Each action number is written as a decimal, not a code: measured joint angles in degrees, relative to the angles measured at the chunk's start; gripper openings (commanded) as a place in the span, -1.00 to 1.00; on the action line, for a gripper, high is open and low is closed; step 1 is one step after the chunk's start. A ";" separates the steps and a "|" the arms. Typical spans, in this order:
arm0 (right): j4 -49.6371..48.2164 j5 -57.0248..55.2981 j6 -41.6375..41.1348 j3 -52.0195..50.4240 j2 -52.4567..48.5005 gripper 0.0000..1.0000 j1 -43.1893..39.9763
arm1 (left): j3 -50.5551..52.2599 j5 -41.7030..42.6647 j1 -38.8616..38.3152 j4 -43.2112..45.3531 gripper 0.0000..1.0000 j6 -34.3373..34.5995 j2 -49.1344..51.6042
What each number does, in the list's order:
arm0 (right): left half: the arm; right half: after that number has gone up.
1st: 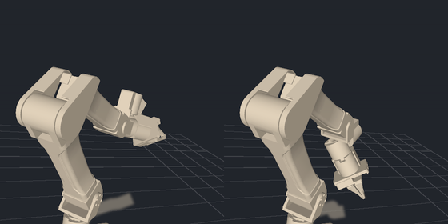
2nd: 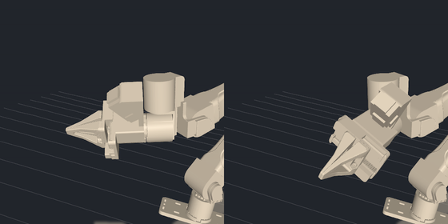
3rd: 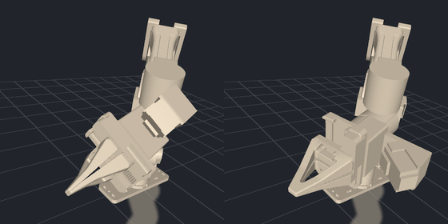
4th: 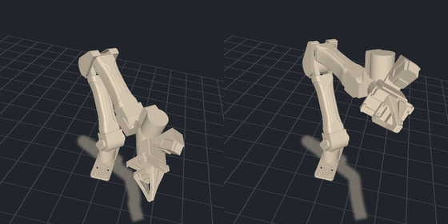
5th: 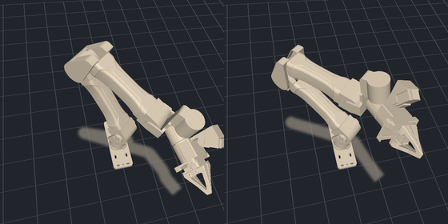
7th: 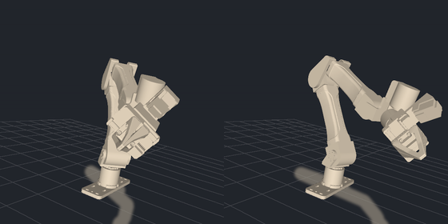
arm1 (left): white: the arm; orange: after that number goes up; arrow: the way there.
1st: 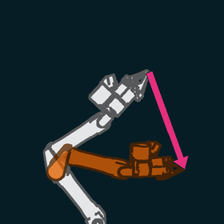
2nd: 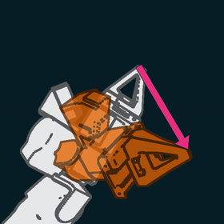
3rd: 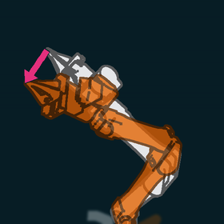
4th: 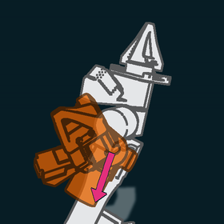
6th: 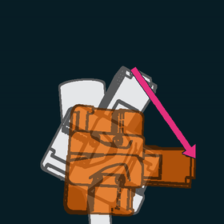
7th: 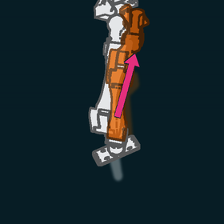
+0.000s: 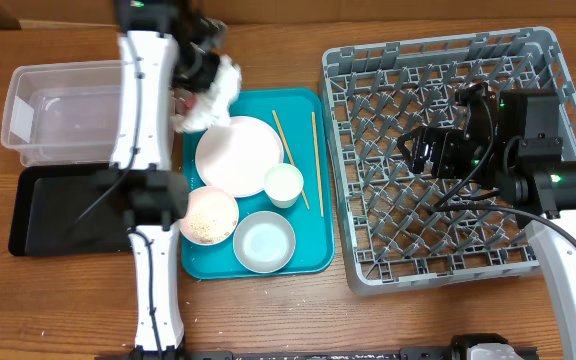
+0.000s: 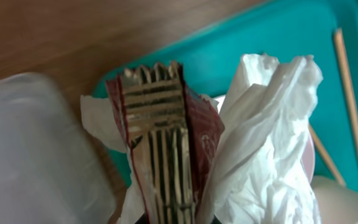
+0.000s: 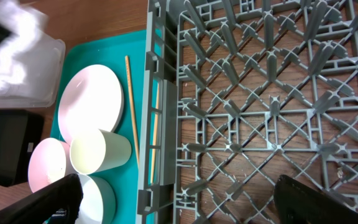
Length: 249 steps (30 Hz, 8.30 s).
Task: Sort waste into correct bins and load items into the dishwasher
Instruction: 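Carry the wrapper and tissue left and drop them into the clear bin, then move the left gripper to the pink rice bowl and grasp its rim, then lift the pink bowl left and tip the rice onto the black tray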
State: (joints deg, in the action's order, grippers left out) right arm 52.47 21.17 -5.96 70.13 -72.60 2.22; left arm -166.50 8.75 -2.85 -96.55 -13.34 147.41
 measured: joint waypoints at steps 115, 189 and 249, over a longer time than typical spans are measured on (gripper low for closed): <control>-0.42 0.52 -0.02 0.00 0.00 1.00 0.02 | 83.36 -2.16 -8.70 29.14 0.10 38.53 -34.82; -0.83 0.55 -0.04 0.00 -0.04 1.00 0.00 | 64.11 6.67 17.59 5.73 -0.92 17.35 -43.19; 0.04 1.53 -0.02 0.00 -0.07 1.00 0.00 | 89.33 75.73 55.52 34.25 -0.92 9.84 -43.15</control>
State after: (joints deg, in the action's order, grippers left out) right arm 52.51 22.70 -5.98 70.13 -72.66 2.22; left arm -77.17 84.49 52.66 -62.30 -3.51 104.27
